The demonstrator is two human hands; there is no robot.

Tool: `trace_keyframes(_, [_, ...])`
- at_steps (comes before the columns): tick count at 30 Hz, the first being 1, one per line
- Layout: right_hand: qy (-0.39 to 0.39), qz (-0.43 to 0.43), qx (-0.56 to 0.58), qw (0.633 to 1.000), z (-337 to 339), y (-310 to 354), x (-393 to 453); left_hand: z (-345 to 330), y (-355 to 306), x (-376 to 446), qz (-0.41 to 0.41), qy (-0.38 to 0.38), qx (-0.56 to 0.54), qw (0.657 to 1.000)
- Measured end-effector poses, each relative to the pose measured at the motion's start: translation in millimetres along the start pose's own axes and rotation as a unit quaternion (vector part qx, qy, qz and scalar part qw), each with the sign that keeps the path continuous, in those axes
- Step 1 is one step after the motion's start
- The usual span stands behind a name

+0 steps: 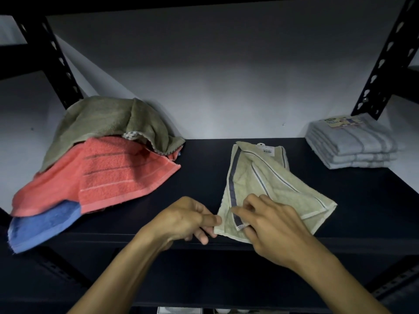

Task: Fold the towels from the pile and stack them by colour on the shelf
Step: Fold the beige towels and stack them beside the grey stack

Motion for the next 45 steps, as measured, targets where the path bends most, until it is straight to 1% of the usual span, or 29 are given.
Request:
trace_keyframes(2, [0.0,0.016,-0.013,1.0,2.0,0.2,0.0,1.3,-0.4,0.7,-0.001,0.012,0.012,1.0])
trace_keyframes(4, [-0.021,0.01,-0.015,1.0,3.9,-0.8,-0.2,3.2,-1.0,1.1,-0.003,0.025,0.026,0.999])
trace_keyframes(6, [-0.062,-0.022,0.006,0.998,8.0,-2.1,0.5,5.0,-0.9,1.5,-0.003,0.036,0.032,0.999])
trace_keyframes(8, [-0.121,-0.061,0.027,0.99,14.6,-0.7,1.8,5.3,-0.4,1.9,-0.002,0.041,0.03,0.999])
trace_keyframes(10, [-0.174,-0.079,0.041,0.981,20.2,5.9,3.5,4.4,-0.1,2.9,-0.001,0.041,0.026,0.999])
trace_keyframes(11, [-0.186,-0.079,0.043,0.978,20.4,11.4,4.2,3.8,0.3,3.4,0.0,0.04,0.024,0.999])
trace_keyframes(13, [-0.168,-0.064,0.029,0.983,13.9,23.9,4.7,3.3,1.0,4.6,0.001,0.039,0.016,0.999])
trace_keyframes(15, [-0.114,-0.057,0.004,0.992,1.2,32.1,3.4,3.7,1.6,4.9,0.003,0.04,0.009,0.999])
trace_keyframes(17, [-0.076,-0.07,-0.001,0.995,-8.8,33.9,1.1,4.6,2.2,4.2,0.007,0.045,0.001,0.999])
trace_keyframes(22, [-0.038,-0.043,-0.015,0.998,-12.1,42.1,-1.8,5.6,2.7,4.1,0.03,0.058,-0.008,0.998])
trace_keyframes(25, [-0.052,-0.054,-0.014,0.997,-7.0,42.1,-1.5,5.1,1.7,3.7,0.039,0.055,-0.013,0.998])
trace_keyframes(30, [-0.161,-0.076,0.012,0.984,-2.0,40.4,-2.8,5.3,0.9,1.6,0.046,0.062,-0.027,0.997])
trace_keyframes(32, [-0.175,-0.067,0.015,0.982,-3.5,41.7,-3.0,5.7,1.2,1.7,0.049,0.07,-0.038,0.996])
trace_keyframes(35, [-0.135,-0.05,0.013,0.99,-10.9,45.1,-3.8,6.3,2.8,1.1,0.053,0.081,-0.064,0.993])
trace_keyframes(38, [-0.096,-0.053,0.021,0.994,-13.6,46.4,-5.5,6.3,3.1,0.4,0.047,0.086,-0.069,0.993])
trace_keyframes(41, [-0.066,-0.035,0.016,0.997,-13.5,48.3,-6.2,6.7,2.4,0.7,0.043,0.081,-0.049,0.995])
trace_keyframes(45, [-0.03,-0.016,0.025,0.999,-14.1,48.6,-8.9,13.1,1.1,1.0,0.034,0.055,0.004,0.998])
Point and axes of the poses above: each hand's wrist, its own x-axis towards the middle knuckle, its own z-axis out of the back of the hand, y = z × x, the point moved 5 cm from there along x, towards the middle knuckle, and after that the axes turned 6 degrees about z, right-handed, at the moved point
